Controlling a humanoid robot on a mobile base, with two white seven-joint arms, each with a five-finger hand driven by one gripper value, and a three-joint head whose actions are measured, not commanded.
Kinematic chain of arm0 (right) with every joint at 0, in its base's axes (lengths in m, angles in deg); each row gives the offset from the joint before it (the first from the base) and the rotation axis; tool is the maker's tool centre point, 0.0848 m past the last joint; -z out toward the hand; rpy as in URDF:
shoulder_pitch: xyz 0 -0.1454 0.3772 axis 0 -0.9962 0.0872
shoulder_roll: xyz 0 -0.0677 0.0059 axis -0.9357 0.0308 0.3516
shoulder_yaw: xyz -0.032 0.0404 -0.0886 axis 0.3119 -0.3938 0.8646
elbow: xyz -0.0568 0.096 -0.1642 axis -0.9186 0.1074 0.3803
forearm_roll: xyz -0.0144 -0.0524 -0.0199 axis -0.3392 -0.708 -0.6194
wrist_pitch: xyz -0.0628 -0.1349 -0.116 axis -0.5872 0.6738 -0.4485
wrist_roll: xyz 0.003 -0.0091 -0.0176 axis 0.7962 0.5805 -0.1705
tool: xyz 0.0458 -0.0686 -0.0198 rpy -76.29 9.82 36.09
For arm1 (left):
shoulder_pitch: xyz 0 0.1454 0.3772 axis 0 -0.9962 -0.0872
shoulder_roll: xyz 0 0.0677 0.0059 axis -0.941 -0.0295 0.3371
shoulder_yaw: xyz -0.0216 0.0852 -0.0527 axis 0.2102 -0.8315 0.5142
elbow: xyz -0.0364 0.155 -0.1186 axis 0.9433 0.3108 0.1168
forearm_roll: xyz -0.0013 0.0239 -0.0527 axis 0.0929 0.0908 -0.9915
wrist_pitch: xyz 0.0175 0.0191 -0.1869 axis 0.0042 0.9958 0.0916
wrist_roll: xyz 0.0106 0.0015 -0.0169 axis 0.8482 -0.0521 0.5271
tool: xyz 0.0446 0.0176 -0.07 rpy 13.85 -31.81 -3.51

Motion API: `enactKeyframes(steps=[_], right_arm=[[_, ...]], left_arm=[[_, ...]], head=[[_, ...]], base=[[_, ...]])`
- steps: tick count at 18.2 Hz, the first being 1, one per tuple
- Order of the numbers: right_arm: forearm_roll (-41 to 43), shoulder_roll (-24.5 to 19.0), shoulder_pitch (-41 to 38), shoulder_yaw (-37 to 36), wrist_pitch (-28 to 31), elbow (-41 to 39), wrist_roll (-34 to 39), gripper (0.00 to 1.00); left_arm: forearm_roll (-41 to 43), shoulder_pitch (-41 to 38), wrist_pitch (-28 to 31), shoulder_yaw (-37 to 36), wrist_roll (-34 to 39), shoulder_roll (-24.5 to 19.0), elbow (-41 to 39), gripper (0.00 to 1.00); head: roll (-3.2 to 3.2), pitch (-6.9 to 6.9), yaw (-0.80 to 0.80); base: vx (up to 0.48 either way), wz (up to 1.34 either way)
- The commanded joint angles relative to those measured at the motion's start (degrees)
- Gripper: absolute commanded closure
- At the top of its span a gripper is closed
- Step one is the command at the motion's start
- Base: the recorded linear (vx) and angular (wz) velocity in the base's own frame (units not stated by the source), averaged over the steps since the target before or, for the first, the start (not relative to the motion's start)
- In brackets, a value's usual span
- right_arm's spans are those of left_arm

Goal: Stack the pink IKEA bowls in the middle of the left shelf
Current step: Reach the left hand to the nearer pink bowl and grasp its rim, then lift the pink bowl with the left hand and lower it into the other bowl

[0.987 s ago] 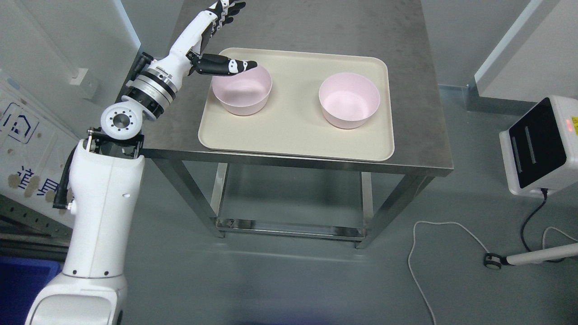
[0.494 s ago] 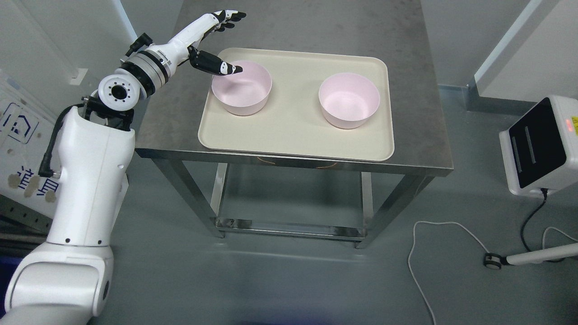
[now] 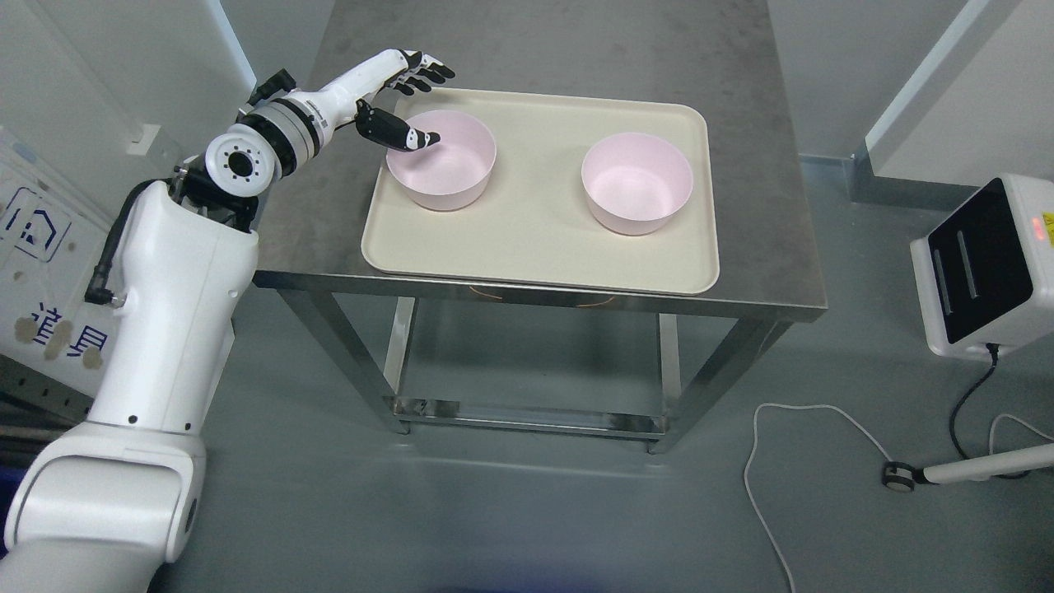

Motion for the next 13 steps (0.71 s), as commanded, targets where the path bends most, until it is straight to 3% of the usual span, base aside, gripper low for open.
enactKeyframes(steps=[1,6,10,13], right_arm=[[-0.44,1.00,0.00,-0.53,0.02,0.00,0.09,0.00],[-0.44,1.00,0.00,-0.61,0.02,0.00,0.00,0.00],[-0.44,1.00,0.00,-0.61,0.02,0.00,0.00,0.00],[-0.44,1.00,0.00,-0.61,0.02,0.00,0.00,0.00]], left_arm=[[1.11,1.36,-0.26,-3.47,0.06,1.92,4.93,0.49],[2.25,1.54,-0.96,-3.56,0.06,2.10,5.73,0.59],[2.95,1.54,-4.47,-3.03,0.14,2.10,5.73,0.78],[4.18,1.54,-6.23,-2.77,0.14,2.10,5.73,0.86]], head=[[0.00,0.00,0.00],[0.00,0.00,0.00],[0.00,0.00,0.00],[0.00,0.00,0.00]], base=[[0.000,0.00],[0.000,0.00],[0.000,0.00],[0.000,0.00]])
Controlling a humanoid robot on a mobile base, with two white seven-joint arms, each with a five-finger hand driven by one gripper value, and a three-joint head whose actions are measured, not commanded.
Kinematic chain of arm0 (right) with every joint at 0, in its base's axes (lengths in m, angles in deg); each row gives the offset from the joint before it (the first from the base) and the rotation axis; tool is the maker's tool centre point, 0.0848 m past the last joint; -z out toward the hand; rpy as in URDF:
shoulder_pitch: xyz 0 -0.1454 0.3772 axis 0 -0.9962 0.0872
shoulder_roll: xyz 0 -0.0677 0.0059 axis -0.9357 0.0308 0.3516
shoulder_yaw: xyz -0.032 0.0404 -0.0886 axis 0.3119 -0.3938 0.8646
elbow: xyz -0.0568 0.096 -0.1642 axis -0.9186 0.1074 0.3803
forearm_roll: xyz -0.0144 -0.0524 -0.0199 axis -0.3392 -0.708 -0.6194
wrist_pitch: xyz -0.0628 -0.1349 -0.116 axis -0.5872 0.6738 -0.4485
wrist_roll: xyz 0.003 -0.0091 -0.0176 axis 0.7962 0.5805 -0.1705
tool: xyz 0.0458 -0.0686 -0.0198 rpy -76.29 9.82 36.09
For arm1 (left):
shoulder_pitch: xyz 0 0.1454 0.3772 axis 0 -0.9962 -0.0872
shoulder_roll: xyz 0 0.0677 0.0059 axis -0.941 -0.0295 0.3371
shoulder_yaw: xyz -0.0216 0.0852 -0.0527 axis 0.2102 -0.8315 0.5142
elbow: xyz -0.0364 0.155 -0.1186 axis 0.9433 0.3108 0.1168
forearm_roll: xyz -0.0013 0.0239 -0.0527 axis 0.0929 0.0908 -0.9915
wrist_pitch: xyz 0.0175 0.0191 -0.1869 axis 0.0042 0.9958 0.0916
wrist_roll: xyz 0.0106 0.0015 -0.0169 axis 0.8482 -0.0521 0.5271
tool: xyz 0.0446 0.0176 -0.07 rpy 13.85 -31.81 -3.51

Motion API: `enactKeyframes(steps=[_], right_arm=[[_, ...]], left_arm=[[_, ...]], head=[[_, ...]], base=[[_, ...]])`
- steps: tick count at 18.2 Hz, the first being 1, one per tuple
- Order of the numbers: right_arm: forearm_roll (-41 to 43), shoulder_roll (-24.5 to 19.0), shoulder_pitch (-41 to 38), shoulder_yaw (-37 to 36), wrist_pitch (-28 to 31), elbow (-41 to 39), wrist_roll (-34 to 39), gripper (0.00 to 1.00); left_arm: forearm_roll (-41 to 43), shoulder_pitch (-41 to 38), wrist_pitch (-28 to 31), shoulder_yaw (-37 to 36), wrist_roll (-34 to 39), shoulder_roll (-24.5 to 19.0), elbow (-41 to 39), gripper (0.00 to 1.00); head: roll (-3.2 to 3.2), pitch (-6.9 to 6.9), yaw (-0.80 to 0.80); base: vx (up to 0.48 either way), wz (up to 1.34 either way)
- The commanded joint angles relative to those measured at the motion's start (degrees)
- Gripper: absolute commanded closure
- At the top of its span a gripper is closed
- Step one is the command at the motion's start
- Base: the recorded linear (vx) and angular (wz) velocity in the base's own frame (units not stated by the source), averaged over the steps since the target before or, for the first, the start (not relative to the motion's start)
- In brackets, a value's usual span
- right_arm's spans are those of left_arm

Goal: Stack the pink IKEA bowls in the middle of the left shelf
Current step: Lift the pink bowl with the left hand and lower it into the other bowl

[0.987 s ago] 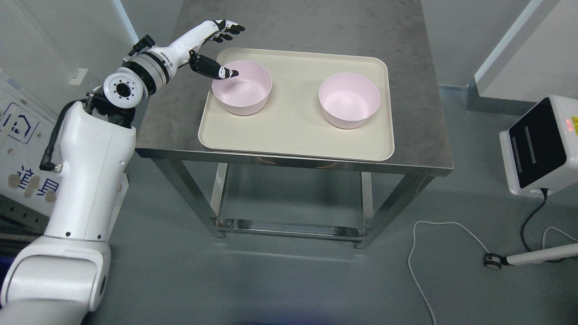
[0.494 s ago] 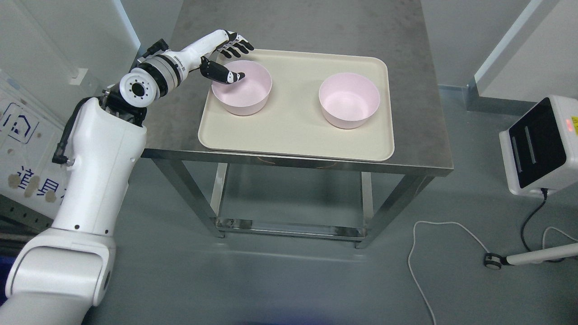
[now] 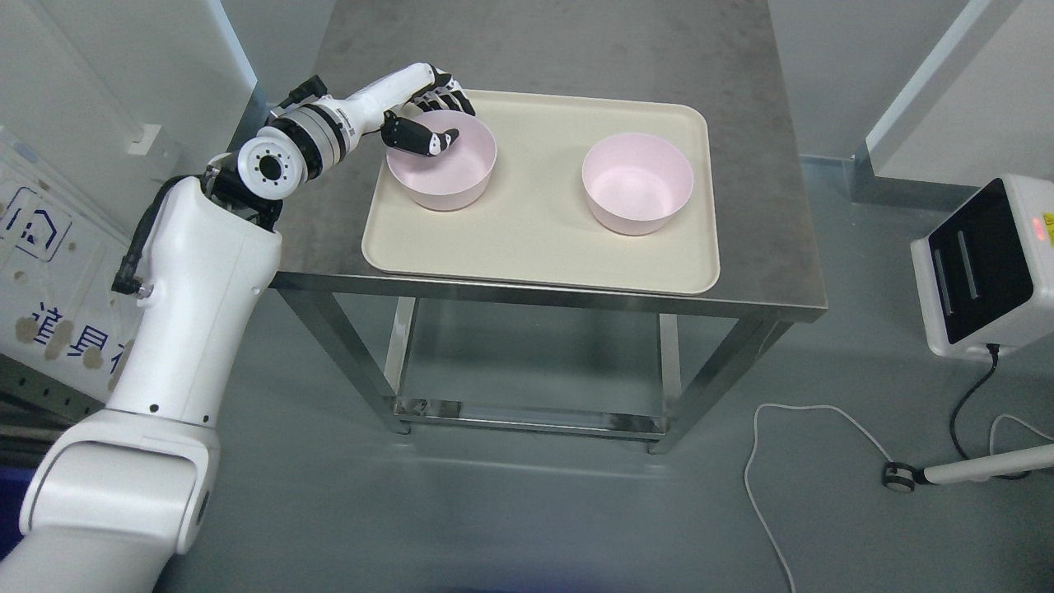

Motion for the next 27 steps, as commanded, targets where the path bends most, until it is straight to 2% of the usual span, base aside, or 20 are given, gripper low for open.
enactKeyframes(steps=[1,4,6,10,13,15,19,21,25,27], right_arm=[[-0.44,1.00,0.00,-0.62,0.02,0.00,0.07,0.00],[-0.44,1.00,0.00,-0.62,0.02,0.00,0.07,0.00],[-0.44,1.00,0.00,-0.53,0.02,0.00,0.07,0.00],[-0.44,1.00,0.00,-0.53,0.02,0.00,0.07,0.00],[-0.44,1.00,0.00,-0.53,0.02,0.00,0.15,0.00],[-0.44,1.00,0.00,-0.53,0.02,0.00,0.07,0.00],[-0.44,1.00,0.00,-0.53,0.02,0.00,0.07,0.00],[-0.44,1.00,0.00,-0.53,0.02,0.00,0.07,0.00],[-0.44,1.00,0.00,-0.62,0.02,0.00,0.07,0.00],[-0.44,1.00,0.00,-0.53,0.02,0.00,0.07,0.00]], left_arm=[[2.14,0.06,-1.88,-0.43,-0.07,0.67,1.82,0.87],[2.32,0.15,-3.02,1.23,-0.07,0.84,1.82,0.99],[2.23,0.41,-4.87,2.82,-0.07,0.93,1.47,1.00],[1.61,4.27,-4.70,4.66,-0.85,1.63,-0.99,1.00],[1.44,8.14,-4.52,6.25,-4.80,8.99,-2.40,1.00],[1.52,9.99,-4.43,4.94,-7.70,9.42,-2.66,1.00],[0.91,10.78,-4.35,-12.44,-7.01,9.42,-2.14,0.98],[-0.14,10.87,-4.26,-20.08,-4.48,9.42,-2.14,0.98],[-3.83,12.63,-3.73,-26.70,2.73,9.42,-1.78,0.98],[-4.36,12.63,-3.73,-28.28,3.36,9.42,-1.70,0.97]], head=[[0.00,0.00,0.00],[0.00,0.00,0.00],[0.00,0.00,0.00],[0.00,0.00,0.00],[0.00,0.00,0.00],[0.00,0.00,0.00],[0.00,0.00,0.00],[0.00,0.00,0.00],[0.00,0.00,0.00],[0.00,0.00,0.00]], base=[[0.000,0.00],[0.000,0.00],[0.000,0.00],[0.000,0.00],[0.000,0.00],[0.000,0.00],[0.000,-0.01],[0.000,0.00],[0.000,0.00],[0.000,0.00]])
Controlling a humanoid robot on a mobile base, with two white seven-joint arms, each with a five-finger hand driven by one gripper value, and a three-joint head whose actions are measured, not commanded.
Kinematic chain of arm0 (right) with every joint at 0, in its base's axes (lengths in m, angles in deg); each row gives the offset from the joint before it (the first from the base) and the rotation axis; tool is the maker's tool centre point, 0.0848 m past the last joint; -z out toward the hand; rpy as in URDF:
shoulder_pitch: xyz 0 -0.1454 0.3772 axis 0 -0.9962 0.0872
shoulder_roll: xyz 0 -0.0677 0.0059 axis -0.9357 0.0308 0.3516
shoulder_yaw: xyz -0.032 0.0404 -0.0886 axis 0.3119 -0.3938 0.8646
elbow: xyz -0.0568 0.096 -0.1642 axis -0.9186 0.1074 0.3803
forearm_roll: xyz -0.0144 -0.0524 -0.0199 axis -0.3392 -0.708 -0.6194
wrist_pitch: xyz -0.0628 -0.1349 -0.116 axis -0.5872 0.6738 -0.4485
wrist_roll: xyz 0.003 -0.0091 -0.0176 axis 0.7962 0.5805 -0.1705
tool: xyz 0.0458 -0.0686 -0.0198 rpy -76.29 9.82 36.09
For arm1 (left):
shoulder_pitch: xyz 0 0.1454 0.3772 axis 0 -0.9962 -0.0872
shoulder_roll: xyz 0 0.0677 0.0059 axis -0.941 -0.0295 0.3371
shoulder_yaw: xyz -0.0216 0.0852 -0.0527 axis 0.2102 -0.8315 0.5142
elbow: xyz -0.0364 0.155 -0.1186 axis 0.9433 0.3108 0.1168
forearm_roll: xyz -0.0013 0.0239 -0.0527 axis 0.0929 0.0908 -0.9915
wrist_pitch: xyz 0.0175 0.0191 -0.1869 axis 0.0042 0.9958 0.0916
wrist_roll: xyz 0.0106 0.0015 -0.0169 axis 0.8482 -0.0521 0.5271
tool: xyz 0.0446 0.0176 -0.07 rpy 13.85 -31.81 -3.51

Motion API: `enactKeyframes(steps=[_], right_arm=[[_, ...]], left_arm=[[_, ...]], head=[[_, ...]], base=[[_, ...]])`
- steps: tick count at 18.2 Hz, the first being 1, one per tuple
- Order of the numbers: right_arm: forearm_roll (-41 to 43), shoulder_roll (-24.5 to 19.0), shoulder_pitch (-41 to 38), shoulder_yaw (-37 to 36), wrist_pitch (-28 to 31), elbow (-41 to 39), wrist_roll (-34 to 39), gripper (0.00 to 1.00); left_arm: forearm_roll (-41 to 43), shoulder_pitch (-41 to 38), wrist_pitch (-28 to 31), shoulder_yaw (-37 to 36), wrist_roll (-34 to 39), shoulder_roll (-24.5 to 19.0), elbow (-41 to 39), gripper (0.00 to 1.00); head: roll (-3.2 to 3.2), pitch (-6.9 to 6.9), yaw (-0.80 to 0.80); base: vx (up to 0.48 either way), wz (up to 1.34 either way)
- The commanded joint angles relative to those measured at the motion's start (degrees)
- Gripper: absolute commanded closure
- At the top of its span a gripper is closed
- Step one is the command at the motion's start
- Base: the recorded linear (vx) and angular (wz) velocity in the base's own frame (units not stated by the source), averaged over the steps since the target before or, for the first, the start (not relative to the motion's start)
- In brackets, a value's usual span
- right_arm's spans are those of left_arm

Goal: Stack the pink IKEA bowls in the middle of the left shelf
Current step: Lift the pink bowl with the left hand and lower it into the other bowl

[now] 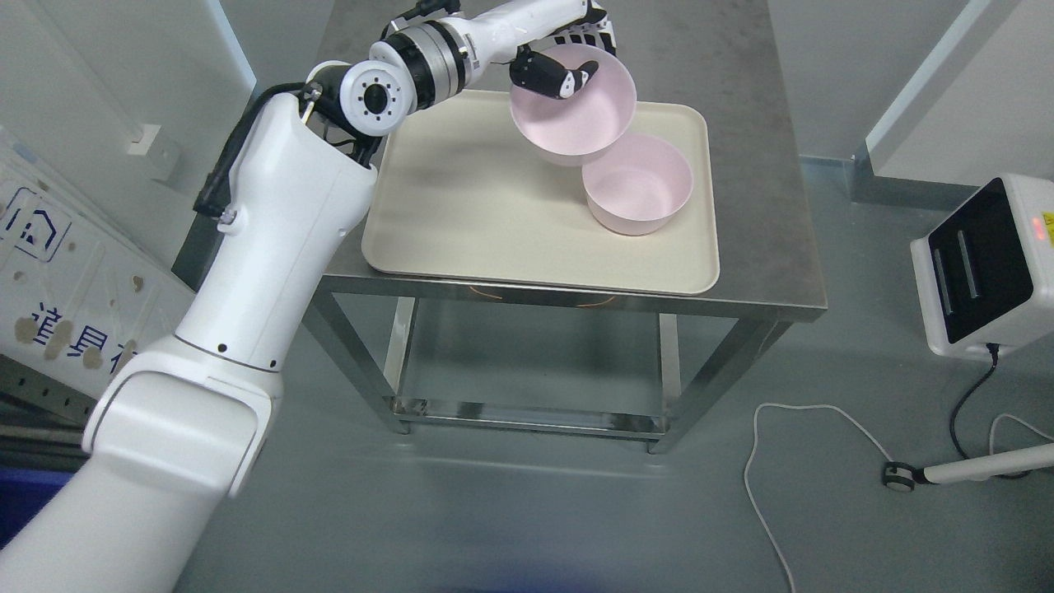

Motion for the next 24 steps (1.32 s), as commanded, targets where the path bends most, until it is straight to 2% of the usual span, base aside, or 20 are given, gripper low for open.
enactKeyframes(steps=[1,18,19,21,22,24], right_arm=[[-0.44,1.00,0.00,-0.53,0.02,0.00,0.04,0.00],[-0.44,1.00,0.00,-0.53,0.02,0.00,-0.04,0.00],[-0.44,1.00,0.00,-0.53,0.02,0.00,-0.04,0.00],[-0.44,1.00,0.00,-0.53,0.02,0.00,0.04,0.00],[-0.44,1.00,0.00,-0.61,0.02,0.00,-0.04,0.00],[-0.44,1.00,0.00,-0.53,0.02,0.00,-0.04,0.00]], left_arm=[[-2.55,1.52,0.18,-17.19,2.25,1.33,0.10,0.97],[-2.37,4.24,0.09,-15.18,5.24,1.33,6.70,0.95],[-2.37,4.24,0.09,-15.18,5.42,1.33,6.79,0.93],[-2.19,4.24,0.09,-15.27,7.95,1.33,7.84,0.74],[-2.11,4.24,0.09,-15.09,8.23,1.33,7.93,0.60],[-2.10,4.16,0.00,-14.04,8.23,1.33,7.84,0.49]], head=[[0.00,0.00,0.00],[0.00,0.00,0.00],[0.00,0.00,0.00],[0.00,0.00,0.00],[0.00,0.00,0.00],[0.00,0.00,0.00]], base=[[0.000,0.00],[0.000,0.00],[0.000,0.00],[0.000,0.00],[0.000,0.00],[0.000,0.00]])
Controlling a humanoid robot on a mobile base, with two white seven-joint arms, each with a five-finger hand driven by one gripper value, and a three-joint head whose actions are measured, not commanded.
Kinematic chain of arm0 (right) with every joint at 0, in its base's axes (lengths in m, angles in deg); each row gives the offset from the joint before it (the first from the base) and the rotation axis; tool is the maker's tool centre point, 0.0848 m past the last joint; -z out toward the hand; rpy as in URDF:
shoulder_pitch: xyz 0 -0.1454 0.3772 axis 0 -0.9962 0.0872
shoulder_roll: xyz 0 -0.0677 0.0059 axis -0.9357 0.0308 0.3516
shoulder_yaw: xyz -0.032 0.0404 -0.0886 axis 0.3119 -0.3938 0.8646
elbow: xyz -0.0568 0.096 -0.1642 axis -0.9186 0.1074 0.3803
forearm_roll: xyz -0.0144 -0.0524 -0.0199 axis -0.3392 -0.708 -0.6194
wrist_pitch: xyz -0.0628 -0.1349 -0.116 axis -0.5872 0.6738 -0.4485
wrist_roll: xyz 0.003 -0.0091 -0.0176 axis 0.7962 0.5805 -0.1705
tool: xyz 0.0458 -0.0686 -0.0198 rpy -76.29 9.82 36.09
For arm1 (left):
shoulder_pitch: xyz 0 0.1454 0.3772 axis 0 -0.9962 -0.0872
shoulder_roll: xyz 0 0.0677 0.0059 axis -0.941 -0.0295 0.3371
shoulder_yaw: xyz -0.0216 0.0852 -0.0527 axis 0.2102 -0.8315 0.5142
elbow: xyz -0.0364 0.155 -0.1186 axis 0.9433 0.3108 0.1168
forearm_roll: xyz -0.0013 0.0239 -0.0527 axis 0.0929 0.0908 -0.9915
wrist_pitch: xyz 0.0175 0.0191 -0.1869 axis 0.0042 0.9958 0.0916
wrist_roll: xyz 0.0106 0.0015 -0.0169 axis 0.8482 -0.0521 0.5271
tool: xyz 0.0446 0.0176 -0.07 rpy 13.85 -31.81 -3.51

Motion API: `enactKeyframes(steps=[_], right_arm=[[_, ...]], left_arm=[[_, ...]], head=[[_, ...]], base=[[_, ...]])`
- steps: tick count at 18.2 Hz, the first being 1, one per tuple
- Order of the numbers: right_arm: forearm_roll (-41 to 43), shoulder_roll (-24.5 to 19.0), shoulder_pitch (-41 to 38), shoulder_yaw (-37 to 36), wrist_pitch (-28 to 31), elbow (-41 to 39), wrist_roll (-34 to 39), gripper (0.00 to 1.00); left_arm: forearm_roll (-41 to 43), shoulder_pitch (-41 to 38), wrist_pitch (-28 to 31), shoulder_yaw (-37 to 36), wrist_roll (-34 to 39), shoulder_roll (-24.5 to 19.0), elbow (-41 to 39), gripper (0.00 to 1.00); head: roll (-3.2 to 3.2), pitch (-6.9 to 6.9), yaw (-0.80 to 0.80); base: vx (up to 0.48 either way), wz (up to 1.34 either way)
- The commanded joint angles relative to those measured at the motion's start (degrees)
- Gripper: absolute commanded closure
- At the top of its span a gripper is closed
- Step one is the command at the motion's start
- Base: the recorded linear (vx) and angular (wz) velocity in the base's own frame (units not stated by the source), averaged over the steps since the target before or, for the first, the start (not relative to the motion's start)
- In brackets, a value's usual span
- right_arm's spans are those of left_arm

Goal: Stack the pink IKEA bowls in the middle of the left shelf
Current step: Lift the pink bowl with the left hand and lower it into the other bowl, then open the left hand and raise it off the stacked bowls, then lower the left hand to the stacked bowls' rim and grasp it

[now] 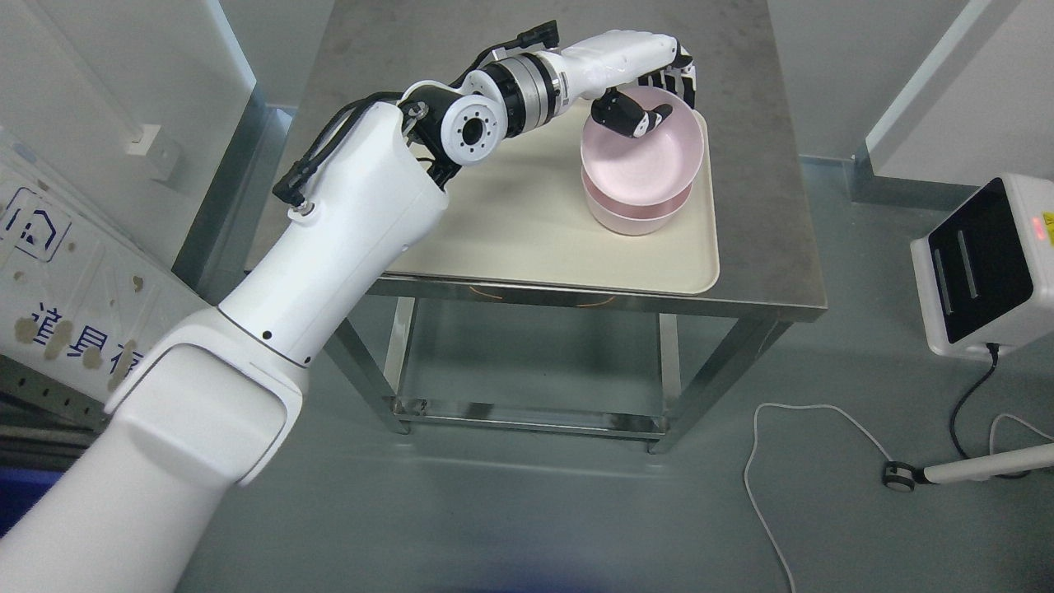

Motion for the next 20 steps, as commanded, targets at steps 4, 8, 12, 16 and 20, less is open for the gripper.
enactKeyframes(steps=[4,8,12,16,20], right_arm=[[-0.44,1.00,0.00,-0.53,0.03,0.00,-0.05,0.00],[-0.44,1.00,0.00,-0.61,0.03,0.00,-0.05,0.00],[-0.44,1.00,0.00,-0.53,0.03,0.00,-0.05,0.00],[-0.44,1.00,0.00,-0.61,0.03,0.00,-0.05,0.00],[-0.44,1.00,0.00,-0.53,0.03,0.00,-0.05,0.00]], left_arm=[[-1.62,-0.99,-2.80,14.53,4.36,-0.73,1.21,0.23],[-27.47,-5.72,-5.71,27.21,8.96,-0.73,-6.33,0.20],[-34.59,-21.17,-6.59,24.96,1.33,-0.73,-22.15,0.17],[-22.68,-27.27,-12.03,22.05,-1.41,-0.73,-25.08,0.16],[-6.94,-25.96,-12.83,16.61,-1.42,-0.73,-24.99,0.18]], head=[[0.00,0.00,0.00],[0.00,0.00,0.00],[0.00,0.00,0.00],[0.00,0.00,0.00],[0.00,0.00,0.00]], base=[[0.000,0.00],[0.000,0.00],[0.000,0.00],[0.000,0.00],[0.000,0.00]])
